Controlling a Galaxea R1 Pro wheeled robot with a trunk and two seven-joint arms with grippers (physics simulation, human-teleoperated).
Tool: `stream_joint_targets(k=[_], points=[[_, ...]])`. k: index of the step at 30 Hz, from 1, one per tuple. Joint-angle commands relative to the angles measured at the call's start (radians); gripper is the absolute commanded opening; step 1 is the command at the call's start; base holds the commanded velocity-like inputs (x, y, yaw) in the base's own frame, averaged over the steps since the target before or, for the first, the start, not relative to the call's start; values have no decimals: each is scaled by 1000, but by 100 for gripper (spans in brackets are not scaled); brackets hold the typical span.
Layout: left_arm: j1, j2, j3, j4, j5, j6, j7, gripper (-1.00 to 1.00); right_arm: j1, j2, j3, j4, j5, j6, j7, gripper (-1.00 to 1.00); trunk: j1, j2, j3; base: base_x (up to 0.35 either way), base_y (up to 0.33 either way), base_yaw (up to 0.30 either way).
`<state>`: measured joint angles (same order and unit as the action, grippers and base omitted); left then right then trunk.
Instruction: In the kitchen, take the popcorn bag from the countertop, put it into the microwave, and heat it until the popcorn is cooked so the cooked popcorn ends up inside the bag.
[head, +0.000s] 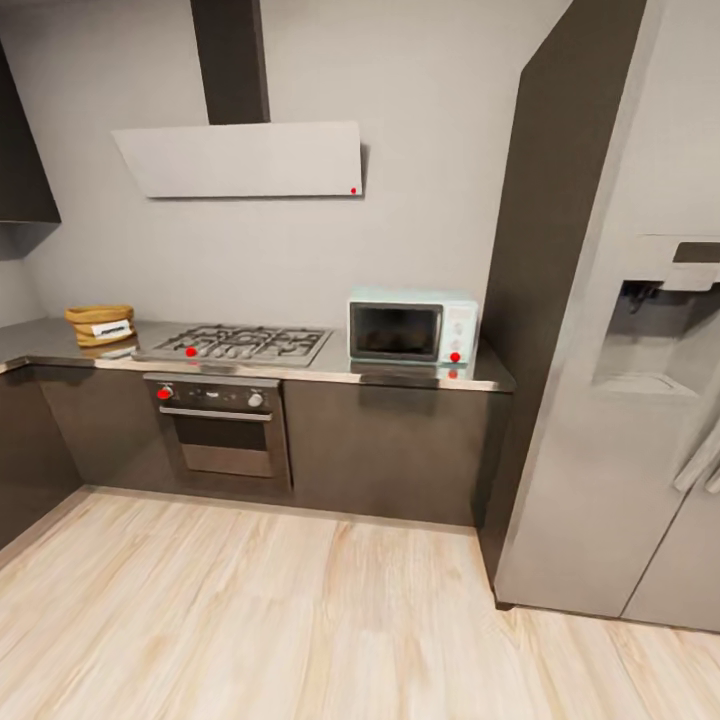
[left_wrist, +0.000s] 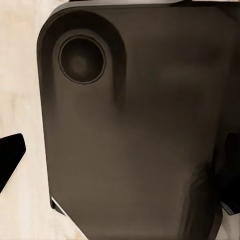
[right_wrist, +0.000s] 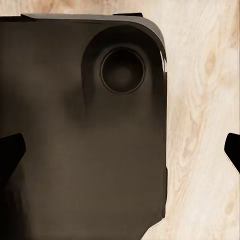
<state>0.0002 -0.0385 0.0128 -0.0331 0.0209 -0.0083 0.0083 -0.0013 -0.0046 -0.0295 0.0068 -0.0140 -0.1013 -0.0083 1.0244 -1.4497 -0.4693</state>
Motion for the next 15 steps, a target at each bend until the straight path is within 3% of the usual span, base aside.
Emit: stream_joint_targets(k=[1, 15], points=[[0, 0, 1, -1, 2, -1, 1, 100, 0, 0, -3, 1, -1, -5, -1, 100, 1, 0, -1, 326, 0, 0], [0, 0, 1, -1, 2, -1, 1, 100, 0, 0, -3, 1, -1, -5, -1, 100, 1, 0, -1, 326, 0, 0]])
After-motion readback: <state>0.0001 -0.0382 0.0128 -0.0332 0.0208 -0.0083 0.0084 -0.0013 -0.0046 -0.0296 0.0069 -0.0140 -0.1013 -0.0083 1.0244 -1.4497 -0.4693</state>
